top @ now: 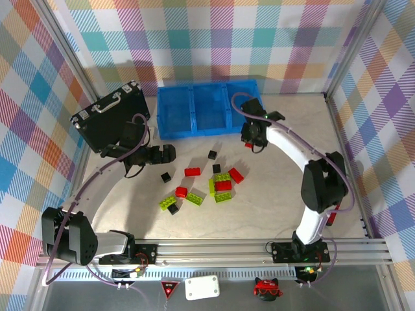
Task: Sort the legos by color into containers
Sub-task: Place the lego in the container.
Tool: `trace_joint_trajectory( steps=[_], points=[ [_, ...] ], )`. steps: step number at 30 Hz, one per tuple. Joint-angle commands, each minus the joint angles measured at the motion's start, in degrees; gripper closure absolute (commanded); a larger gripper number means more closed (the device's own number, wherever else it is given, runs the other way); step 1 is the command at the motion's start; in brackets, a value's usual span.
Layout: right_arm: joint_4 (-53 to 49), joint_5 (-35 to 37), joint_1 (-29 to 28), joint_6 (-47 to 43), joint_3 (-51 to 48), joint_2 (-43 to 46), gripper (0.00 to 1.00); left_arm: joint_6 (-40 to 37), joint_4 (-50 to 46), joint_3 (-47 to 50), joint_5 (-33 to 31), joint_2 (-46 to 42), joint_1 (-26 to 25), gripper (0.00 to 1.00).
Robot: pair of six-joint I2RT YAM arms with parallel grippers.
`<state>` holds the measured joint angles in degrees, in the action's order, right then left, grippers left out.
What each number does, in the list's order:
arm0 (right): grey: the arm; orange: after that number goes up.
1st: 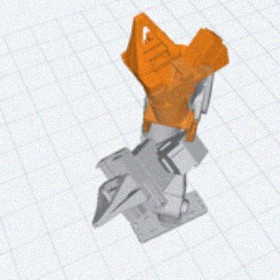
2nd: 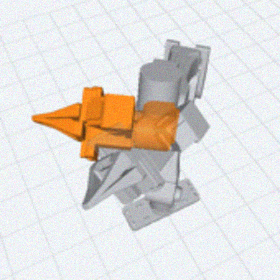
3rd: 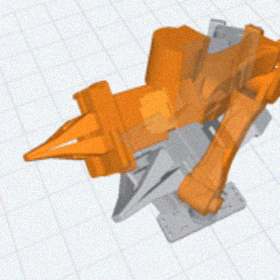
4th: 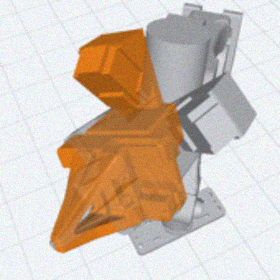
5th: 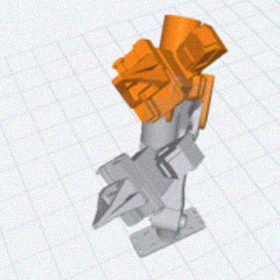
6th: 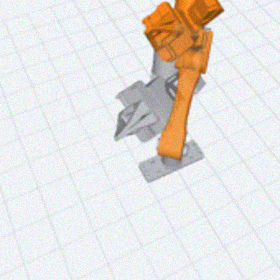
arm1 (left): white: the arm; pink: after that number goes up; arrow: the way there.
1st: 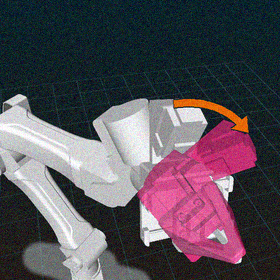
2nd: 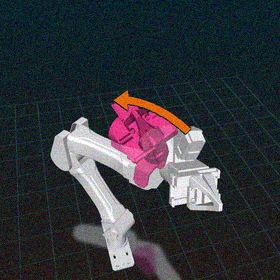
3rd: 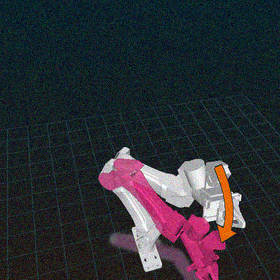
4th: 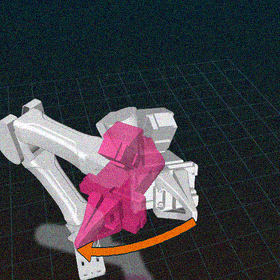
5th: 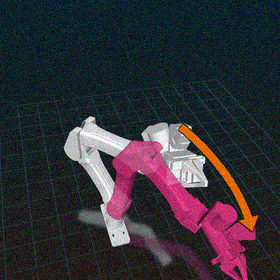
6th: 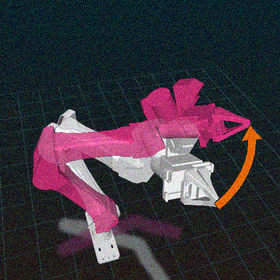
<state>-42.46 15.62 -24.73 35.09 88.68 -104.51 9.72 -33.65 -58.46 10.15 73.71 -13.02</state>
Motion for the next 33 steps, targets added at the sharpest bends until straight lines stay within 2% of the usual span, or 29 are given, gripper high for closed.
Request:
trace_joint_trajectory(
  steps=[1, 8, 17, 25, 33],
  points=[
    [1.3, -2.6, 1.3, -9.3, 7.6, -5.4, 0.66, -1.0, -6.4, -3.0, 2.3, 0.5, 0.4, 0.0],
    [1.1, -4.3, 3.5, -14.3, 23.8, -17.8, 0.66, -1.4, -5.0, 1.4, -0.9, -3.2, 0.4, 0.0],
    [-2.4, -8.2, 6.5, -15.3, 39.7, -32.0, 0.67, 0.4, -2.8, 3.8, -1.6, -4.0, 0.4, 0.0],
    [-5.8, -9.7, 6.7, -17.0, 42.3, -35.5, 0.69, 0.5, -2.6, 4.0, -1.0, -4.2, 0.4, 0.0],
    [-8.0, -8.3, 6.8, -18.1, 35.3, -30.2, 0.69, 0.0, -3.3, 3.7, -1.5, -5.3, 0.4, 0.0]
  ],
)
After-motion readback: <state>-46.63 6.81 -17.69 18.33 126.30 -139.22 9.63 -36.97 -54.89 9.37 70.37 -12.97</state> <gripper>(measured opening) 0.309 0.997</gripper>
